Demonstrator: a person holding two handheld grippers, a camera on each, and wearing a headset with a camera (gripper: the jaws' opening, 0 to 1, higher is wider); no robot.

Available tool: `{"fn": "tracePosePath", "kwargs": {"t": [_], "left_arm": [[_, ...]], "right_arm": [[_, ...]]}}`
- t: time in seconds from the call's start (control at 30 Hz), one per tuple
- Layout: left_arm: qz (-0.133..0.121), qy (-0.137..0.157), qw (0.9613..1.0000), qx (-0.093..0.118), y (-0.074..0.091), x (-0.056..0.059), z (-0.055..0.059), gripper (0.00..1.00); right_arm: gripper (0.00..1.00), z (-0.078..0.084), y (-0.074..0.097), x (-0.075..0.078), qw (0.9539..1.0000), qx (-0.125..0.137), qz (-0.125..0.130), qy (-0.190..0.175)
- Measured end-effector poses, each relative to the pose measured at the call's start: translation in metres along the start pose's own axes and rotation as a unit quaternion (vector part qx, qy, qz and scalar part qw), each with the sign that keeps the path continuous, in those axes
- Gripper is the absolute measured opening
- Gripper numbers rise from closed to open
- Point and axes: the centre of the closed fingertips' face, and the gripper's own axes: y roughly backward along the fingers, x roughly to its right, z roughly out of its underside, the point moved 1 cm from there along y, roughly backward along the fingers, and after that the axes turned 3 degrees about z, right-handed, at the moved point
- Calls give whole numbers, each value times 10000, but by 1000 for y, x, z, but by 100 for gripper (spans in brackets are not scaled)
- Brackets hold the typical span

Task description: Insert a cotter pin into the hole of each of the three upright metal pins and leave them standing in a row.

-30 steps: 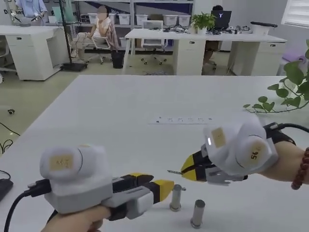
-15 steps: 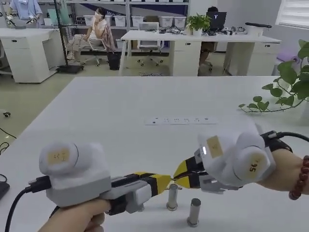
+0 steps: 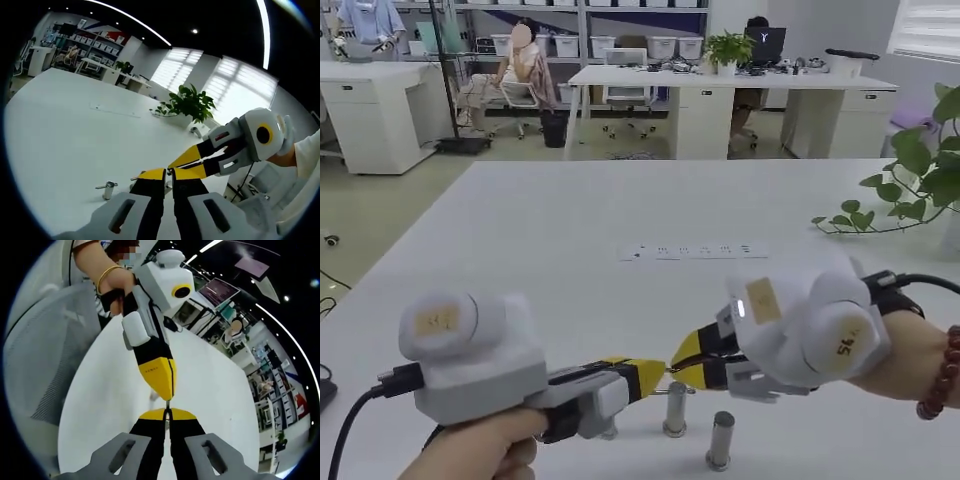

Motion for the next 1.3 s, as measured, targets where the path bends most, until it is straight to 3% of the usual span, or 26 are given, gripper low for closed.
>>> {"fn": "tracePosePath", "kwargs": {"t": [0.53,0.6,0.73,1.0,1.3], "left_arm": [[-21,172,9998,34,0,-3,-2,1],[-13,5,10000,29,0,-4,-3,1],[9,64,10000,4,0,-4,-1,1],[11,-111,9999,15,-1,-3,-3,0],[-6,-384,9993,-38,2,-6,-2,0]], "right_arm": [[2,-7,-3,2,9999,85,81,-56],[2,-7,-4,2,9999,89,94,-68],[3,-6,-3,1,9997,129,61,-206],[4,-6,-3,1,9990,235,73,-371],[10,1,3,-1,9933,343,-56,-1103]]}}
